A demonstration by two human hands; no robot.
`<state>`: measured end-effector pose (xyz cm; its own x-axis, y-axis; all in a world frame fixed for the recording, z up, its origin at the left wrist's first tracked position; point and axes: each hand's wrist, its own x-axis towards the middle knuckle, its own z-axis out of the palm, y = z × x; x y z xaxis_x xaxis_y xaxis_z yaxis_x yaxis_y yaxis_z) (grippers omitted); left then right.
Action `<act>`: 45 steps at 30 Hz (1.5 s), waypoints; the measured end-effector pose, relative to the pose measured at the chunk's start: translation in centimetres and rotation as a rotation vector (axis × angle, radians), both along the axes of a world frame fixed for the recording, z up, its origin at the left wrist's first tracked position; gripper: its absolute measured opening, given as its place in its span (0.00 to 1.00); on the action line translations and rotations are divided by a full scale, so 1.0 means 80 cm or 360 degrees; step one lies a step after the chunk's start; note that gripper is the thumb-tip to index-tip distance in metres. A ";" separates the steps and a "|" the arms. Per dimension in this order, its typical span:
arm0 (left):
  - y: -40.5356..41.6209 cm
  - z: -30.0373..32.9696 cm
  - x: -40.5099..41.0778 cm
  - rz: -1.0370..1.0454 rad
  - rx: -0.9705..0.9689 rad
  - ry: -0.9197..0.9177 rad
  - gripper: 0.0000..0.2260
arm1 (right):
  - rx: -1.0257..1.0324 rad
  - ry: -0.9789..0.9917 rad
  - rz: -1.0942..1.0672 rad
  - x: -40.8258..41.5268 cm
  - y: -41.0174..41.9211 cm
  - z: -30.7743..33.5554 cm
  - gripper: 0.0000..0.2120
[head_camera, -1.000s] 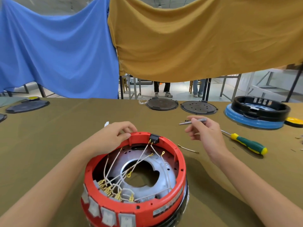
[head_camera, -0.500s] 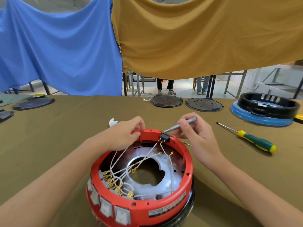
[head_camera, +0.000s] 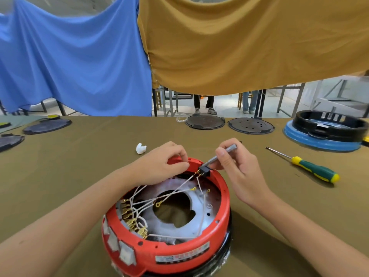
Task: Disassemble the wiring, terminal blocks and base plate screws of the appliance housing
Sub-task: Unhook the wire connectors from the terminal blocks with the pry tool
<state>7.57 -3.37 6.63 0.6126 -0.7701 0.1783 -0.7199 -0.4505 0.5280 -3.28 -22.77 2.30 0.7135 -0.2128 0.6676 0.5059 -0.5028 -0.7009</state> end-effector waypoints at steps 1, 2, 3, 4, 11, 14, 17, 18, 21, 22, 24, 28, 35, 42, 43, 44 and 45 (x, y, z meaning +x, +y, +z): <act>-0.004 -0.003 -0.005 0.0029 0.0014 -0.0034 0.02 | -0.0012 -0.0010 -0.0005 0.000 0.000 0.000 0.11; -0.008 -0.007 -0.009 0.0072 0.0057 -0.0083 0.02 | -0.0033 -0.0013 -0.0006 -0.001 0.001 0.000 0.12; -0.012 -0.009 -0.013 0.0119 0.0105 -0.0128 0.03 | -0.0066 -0.0010 -0.0009 -0.001 0.002 0.000 0.12; -0.015 -0.010 -0.016 0.0164 0.0138 -0.0148 0.03 | -0.0107 -0.0005 -0.0017 -0.002 0.002 0.000 0.12; -0.030 -0.010 -0.019 0.0311 0.0047 -0.0032 0.02 | -0.0315 -0.0030 -0.0043 -0.001 -0.001 -0.002 0.11; -0.033 -0.013 -0.019 0.0354 0.0023 -0.0040 0.05 | -0.0382 -0.0064 -0.0055 -0.001 -0.001 -0.003 0.10; -0.034 -0.016 -0.018 0.0357 -0.0021 -0.0007 0.05 | -0.0440 -0.0079 -0.0065 0.000 -0.003 -0.004 0.12; -0.035 -0.016 -0.018 0.0356 -0.0030 0.0003 0.04 | -0.0468 -0.0082 -0.0068 0.001 -0.004 -0.004 0.13; -0.036 -0.016 -0.018 0.0355 -0.0051 0.0043 0.04 | -0.0588 -0.0132 -0.0077 0.000 -0.007 -0.002 0.14; -0.036 -0.015 -0.018 0.0353 -0.0055 0.0056 0.04 | -0.0645 -0.0160 -0.0077 0.000 -0.008 -0.001 0.13; -0.035 -0.015 -0.017 0.0353 -0.0049 0.0072 0.05 | -0.0755 -0.0207 -0.0076 -0.001 -0.009 0.001 0.13; -0.033 -0.012 -0.019 0.0348 -0.0053 0.0134 0.04 | -0.0866 -0.0265 -0.0057 -0.001 -0.012 0.004 0.14; -0.031 -0.010 -0.019 0.0334 -0.0029 0.0218 0.04 | -0.1003 -0.0355 -0.0026 -0.001 -0.014 0.007 0.17; -0.031 -0.011 -0.017 0.0353 -0.0027 0.0244 0.04 | -0.0555 -0.0173 0.0006 0.001 -0.013 -0.004 0.14; -0.031 -0.011 -0.017 0.0351 -0.0025 0.0245 0.04 | -0.0439 -0.0122 0.0036 0.001 -0.012 -0.004 0.14; -0.031 -0.011 -0.017 0.0347 -0.0029 0.0251 0.04 | -0.0331 -0.0083 0.0073 0.002 -0.011 -0.003 0.14; -0.031 -0.011 -0.017 0.0343 -0.0039 0.0263 0.03 | -0.0246 -0.0055 0.0103 0.002 -0.011 -0.003 0.13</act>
